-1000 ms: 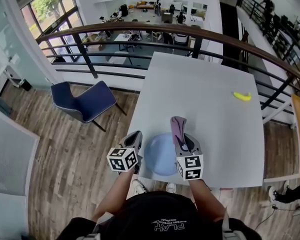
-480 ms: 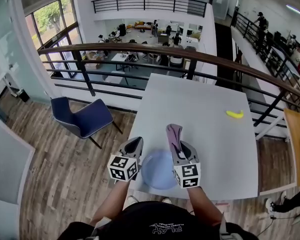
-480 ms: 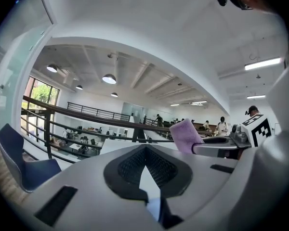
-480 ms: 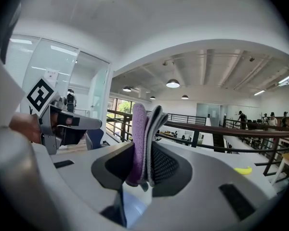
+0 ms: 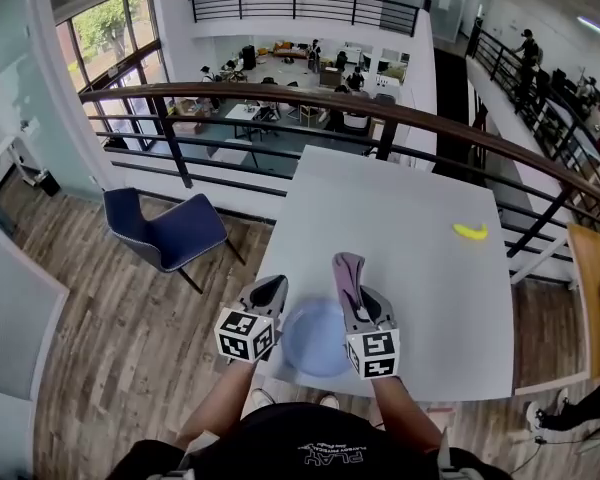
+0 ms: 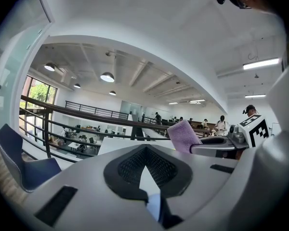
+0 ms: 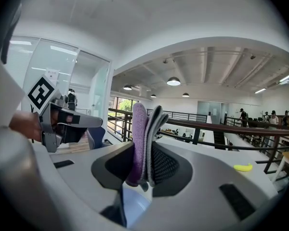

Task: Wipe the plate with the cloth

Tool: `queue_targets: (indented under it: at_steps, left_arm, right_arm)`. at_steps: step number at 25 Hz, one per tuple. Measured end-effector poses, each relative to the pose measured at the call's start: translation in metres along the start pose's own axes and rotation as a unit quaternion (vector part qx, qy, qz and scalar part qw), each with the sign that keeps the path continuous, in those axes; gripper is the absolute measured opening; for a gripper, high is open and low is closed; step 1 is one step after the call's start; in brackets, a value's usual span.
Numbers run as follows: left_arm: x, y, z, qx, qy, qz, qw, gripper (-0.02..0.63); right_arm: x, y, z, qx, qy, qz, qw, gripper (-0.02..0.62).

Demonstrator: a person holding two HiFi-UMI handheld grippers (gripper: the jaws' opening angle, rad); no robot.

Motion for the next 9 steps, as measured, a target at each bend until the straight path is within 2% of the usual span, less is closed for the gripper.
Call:
queue_targets:
  at_steps: [9]
  left_arm:
    - [-0.002,-0.008,0.001,0.016,-0.004,0.004,0.9999,0.012]
  right_arm:
    - [-0.001,0.002,-0.010,-0.003,0.006,-0.005,1.000,0.101]
Point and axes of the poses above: the fingertips, and each gripper's own axes: y forward along the fingers, z to its right, x out of its underside, the point moved 3 cm from there along -y, backward along the fingers, and after that the axes turned 9 degrees about -y, right-handed, at the moved point
